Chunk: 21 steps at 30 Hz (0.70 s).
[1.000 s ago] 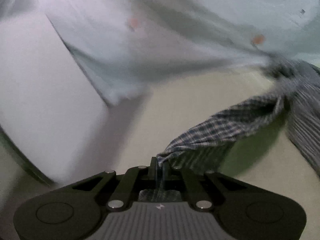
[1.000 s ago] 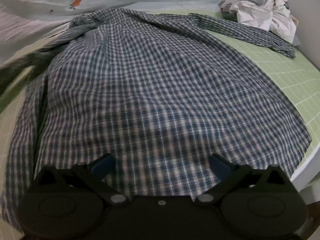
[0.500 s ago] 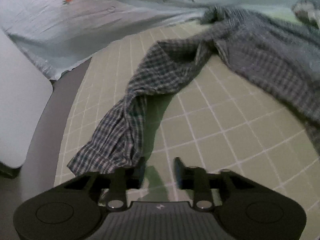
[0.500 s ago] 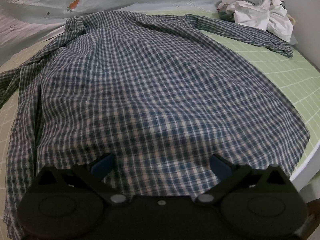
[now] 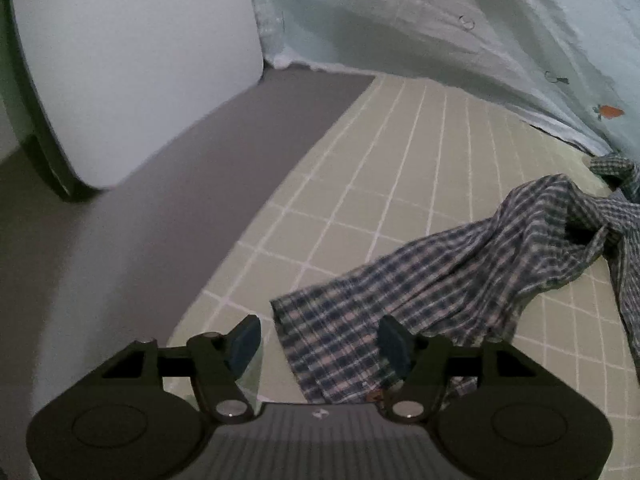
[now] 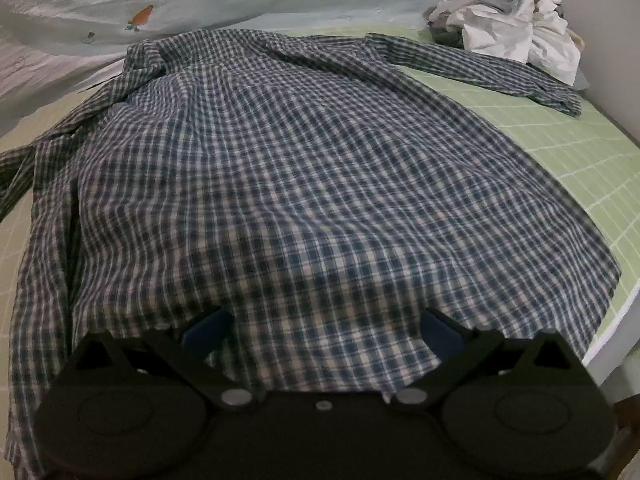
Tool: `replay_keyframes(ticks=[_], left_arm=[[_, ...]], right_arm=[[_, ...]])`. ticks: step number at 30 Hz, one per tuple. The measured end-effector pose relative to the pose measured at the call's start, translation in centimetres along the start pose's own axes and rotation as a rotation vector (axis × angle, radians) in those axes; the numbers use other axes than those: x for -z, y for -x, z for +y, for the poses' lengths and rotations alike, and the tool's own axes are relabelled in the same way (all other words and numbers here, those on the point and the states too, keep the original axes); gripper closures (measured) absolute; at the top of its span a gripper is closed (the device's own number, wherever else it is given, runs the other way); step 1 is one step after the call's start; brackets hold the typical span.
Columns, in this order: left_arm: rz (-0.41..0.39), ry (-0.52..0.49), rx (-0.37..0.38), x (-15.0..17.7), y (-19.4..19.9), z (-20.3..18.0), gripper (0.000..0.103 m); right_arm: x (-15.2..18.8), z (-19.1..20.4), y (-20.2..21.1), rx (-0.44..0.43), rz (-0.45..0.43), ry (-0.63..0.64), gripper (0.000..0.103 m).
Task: Fold clothes
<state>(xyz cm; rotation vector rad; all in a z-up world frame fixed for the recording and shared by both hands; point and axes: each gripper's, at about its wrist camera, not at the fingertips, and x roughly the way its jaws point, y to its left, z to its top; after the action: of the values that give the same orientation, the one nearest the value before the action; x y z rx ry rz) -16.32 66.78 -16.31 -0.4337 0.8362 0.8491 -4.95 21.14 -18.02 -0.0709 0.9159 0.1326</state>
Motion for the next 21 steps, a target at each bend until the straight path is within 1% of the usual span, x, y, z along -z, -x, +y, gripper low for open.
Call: replay_keyframes(ticks=[1,2,3,4,5,7,9,12,13,14,15,16,17,18,19,20,21], left_arm=[[0.003,0.002,0.01,0.1,-0.2,0.0,0.042],[0.002,0.0,0.016,0.2,-0.4,-0.1,0.057],[0.0,-0.003,0.023,0.2,-0.5,-0.2,0.067],[-0.001,-0.001,0.03,0.0,-0.7,-0.2,0.086],[-0.005,0.002,0.024,-0.3,-0.7,0.0,0.094],[-0.028,-0.002,-0.023,-1.0,-0.6,0.9,0.097],[-0.068,-0.013,-0.087,-2.3,-0.8,2.2,0.097],[-0.123,0.014,-0.189,-4.3,-1.4,4.4,0.096],[-0.135,0.033,-0.222,-4.9,-1.7,5.1,0.094],[-0.144,0.047,-0.26,-5.4,-1.8,5.6,0.088],[-0.15,0.055,-0.294,-5.7,-1.7,5.9,0.084],[-0.156,0.062,-0.327,-6.0,-1.7,6.1,0.083],[-0.163,0.071,-0.336,-6.2,-1.5,6.2,0.078],[-0.17,0.08,-0.321,-6.2,-1.1,6.3,0.075],[-0.174,0.088,-0.293,-6.1,-0.7,6.1,0.066],[-0.175,0.093,-0.253,-5.8,-0.1,5.7,0.059],[-0.175,0.099,-0.212,-5.5,0.4,5.3,0.057]], right_arm=[[0.0,0.0,0.0,0.003,0.001,-0.003,0.0],[0.0,0.1,0.0,0.006,0.003,-0.006,0.0],[-0.1,0.2,0.0,0.008,0.005,-0.01,0.0],[-0.1,0.2,0.0,0.011,0.007,-0.013,0.0],[-0.1,0.3,0.0,0.014,0.008,-0.016,0.0],[-0.2,0.4,-0.1,0.018,0.011,-0.02,0.0],[-0.3,0.5,-0.2,0.021,0.013,-0.021,0.0],[-0.5,0.8,-0.3,0.025,0.014,-0.023,0.0],[-0.6,0.8,-0.4,0.026,0.013,-0.024,0.0],[-0.7,0.8,-0.4,0.026,0.013,-0.024,0.0],[-0.8,0.8,-0.5,0.026,0.013,-0.024,0.0],[-0.9,0.8,-0.6,0.025,0.013,-0.023,0.0],[-1.0,0.7,-0.7,0.024,0.013,-0.021,0.0],[-1.0,0.7,-0.7,0.021,0.012,-0.019,0.0],[-1.0,0.7,-0.8,0.019,0.01,-0.018,0.0],[-1.0,0.6,-0.8,0.017,0.008,-0.017,0.0],[-1.0,0.6,-0.8,0.014,0.007,-0.015,0.0]])
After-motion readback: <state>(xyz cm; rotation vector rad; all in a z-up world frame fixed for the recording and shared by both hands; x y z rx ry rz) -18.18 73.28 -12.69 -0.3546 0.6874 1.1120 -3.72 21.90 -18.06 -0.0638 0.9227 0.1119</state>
